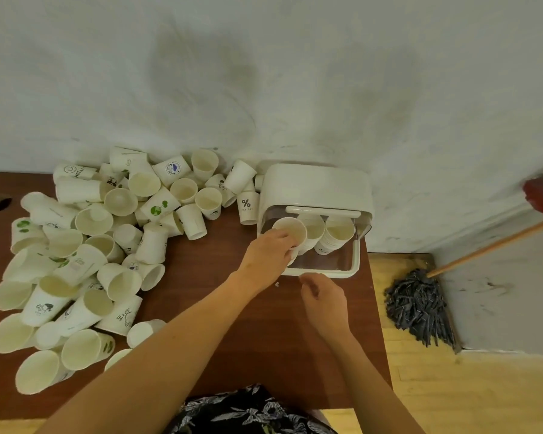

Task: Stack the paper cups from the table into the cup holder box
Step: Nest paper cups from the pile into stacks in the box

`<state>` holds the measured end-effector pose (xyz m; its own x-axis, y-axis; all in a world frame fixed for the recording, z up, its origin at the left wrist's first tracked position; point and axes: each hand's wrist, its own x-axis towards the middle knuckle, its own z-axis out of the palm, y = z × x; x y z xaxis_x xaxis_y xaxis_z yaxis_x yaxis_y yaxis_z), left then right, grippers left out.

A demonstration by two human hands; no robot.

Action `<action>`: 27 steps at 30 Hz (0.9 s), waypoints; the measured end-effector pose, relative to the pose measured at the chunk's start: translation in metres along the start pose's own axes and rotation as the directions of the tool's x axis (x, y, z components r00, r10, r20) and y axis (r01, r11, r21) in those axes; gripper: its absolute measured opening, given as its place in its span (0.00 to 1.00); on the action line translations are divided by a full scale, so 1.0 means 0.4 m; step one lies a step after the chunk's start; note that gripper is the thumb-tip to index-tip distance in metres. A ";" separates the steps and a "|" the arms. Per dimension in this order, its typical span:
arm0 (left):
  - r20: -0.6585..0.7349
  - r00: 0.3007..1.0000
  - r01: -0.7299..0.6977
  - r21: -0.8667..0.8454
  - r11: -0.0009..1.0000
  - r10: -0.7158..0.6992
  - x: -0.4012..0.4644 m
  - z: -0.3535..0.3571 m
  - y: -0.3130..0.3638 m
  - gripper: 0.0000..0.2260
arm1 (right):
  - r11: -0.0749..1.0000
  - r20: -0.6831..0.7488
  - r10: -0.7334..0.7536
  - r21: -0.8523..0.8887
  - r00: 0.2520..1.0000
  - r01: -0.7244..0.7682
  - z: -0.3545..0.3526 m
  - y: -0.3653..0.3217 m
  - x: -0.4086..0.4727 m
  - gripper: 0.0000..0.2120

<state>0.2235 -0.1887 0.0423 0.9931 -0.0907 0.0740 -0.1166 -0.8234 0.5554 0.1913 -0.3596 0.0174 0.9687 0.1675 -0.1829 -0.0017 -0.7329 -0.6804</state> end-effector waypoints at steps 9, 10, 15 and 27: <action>0.097 0.992 0.075 0.045 0.996 -0.079 -0.013 0.044 -0.045 0.14 | 0.997 0.025 0.074 0.003 0.997 -0.074 -0.020 0.026 -0.076 0.12; 0.085 0.993 0.083 0.018 0.996 -0.084 -0.014 0.044 -0.044 0.14 | 0.997 0.026 0.074 0.000 0.997 -0.074 -0.025 0.034 -0.080 0.11; -0.029 0.981 0.186 -0.112 0.976 -0.191 -0.067 0.028 -0.038 0.11 | 0.999 0.059 0.041 -0.017 0.997 -0.040 -0.028 0.063 -0.080 0.10; -0.032 0.835 0.547 -0.064 0.835 -0.550 -0.486 -0.054 -0.191 0.05 | 0.974 0.461 -0.171 -0.056 0.871 0.220 0.158 -0.047 -0.126 0.11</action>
<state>0.0393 -0.0960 0.0034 0.8928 0.3947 -0.2171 0.4454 -0.7012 0.5567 0.1270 -0.3125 -0.0056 0.7296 0.5749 -0.3703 0.2255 -0.7135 -0.6634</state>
